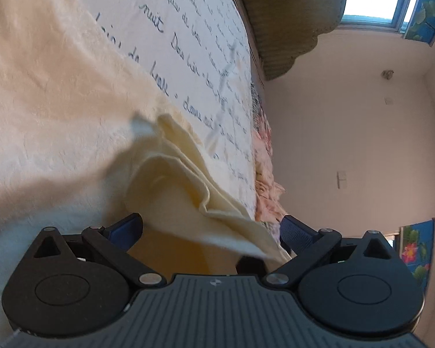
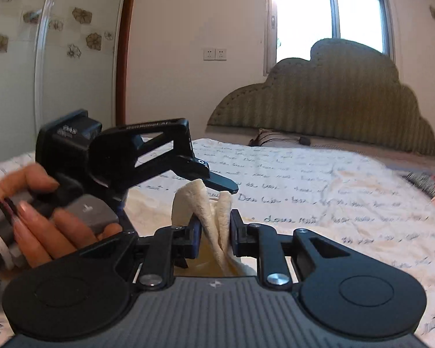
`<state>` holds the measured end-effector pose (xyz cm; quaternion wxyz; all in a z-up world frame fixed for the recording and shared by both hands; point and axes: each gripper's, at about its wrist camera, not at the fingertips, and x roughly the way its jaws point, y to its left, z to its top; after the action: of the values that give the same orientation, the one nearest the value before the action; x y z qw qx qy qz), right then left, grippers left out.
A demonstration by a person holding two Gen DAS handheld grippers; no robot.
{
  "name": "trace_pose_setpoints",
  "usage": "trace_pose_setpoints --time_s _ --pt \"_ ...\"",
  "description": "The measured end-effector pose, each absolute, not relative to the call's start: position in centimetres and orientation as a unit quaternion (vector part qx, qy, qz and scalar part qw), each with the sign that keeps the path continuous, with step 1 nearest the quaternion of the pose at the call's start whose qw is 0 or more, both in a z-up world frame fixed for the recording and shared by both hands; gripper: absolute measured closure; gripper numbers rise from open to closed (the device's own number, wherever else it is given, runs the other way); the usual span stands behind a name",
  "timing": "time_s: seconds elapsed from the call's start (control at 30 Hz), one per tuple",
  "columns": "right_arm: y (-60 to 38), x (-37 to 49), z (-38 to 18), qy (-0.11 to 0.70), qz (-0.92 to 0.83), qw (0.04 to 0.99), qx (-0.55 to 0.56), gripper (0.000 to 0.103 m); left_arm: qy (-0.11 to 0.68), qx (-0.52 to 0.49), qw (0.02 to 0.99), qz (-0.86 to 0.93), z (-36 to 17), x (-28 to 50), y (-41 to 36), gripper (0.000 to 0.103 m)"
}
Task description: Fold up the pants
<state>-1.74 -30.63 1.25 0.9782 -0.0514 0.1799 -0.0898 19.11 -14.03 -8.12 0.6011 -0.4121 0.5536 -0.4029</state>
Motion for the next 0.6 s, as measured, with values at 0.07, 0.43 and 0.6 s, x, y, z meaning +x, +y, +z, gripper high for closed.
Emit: trace_pose_setpoints --time_s 0.07,0.43,0.6 --pt "-30.3 -1.7 1.2 0.175 -0.098 0.978 -0.061 0.083 0.549 -0.419 0.592 -0.416 -8.0 18.7 -13.9 0.001" --pt "-28.1 -1.8 0.4 0.219 -0.004 0.972 -0.085 0.083 0.549 -0.341 0.69 -0.326 -8.6 20.3 -13.5 0.098" --pt "-26.2 -0.3 0.1 0.224 0.038 0.97 -0.083 0.084 0.461 -0.205 0.797 -0.333 -4.0 19.1 -12.3 0.098"
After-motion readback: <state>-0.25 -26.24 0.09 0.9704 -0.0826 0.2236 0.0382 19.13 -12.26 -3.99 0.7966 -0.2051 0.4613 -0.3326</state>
